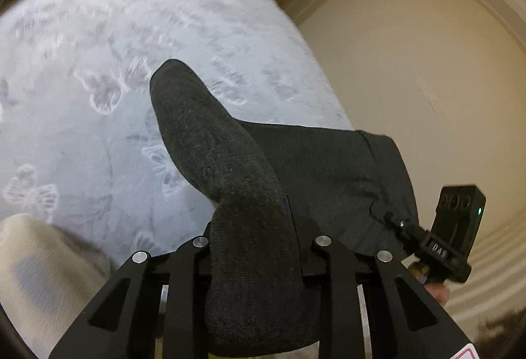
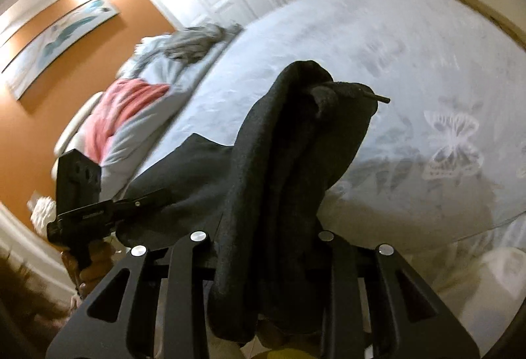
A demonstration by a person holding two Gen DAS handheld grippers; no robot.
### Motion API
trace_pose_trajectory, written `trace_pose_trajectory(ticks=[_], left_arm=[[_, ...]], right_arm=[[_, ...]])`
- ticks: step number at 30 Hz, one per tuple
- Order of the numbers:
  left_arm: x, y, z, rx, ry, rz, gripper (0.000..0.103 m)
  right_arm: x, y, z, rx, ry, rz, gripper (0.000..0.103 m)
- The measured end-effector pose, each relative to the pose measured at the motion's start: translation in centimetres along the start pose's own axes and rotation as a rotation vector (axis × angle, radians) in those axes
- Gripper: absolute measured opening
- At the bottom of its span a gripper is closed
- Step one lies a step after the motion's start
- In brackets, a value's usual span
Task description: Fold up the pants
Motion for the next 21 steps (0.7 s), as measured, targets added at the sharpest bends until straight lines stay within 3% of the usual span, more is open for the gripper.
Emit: trace_pose_trajectory(ticks=[5,10,21], left_arm=[[5.3,-4.9,0.0,0.109,0.146,-0.019,0.023],[11.0,-9.2,2.5,0.262,0.315,-0.021,0.023],[22.8,-15.2,9.8,0.575,0.673,-0.059,0.024]], right_arm=[[-3.4,-5.8,0.6,0.117,-0.065,0.06,0.028],[-5.7,-10.5,3.1,0.279,-0.126,0.108,0.028],[-9.8,-20.2,13.1,0.688,-0.262,0.188,0.03]])
Point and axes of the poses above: each gripper's, at about its wrist camera, not at the fingertips, and y roughly the way its jaws point, x to its right, z to its top, the point moved 2 cm from there along y, roughly the way its jaws point, and after that the axes turned 9 degrees about -z, right-handed, at the moved point
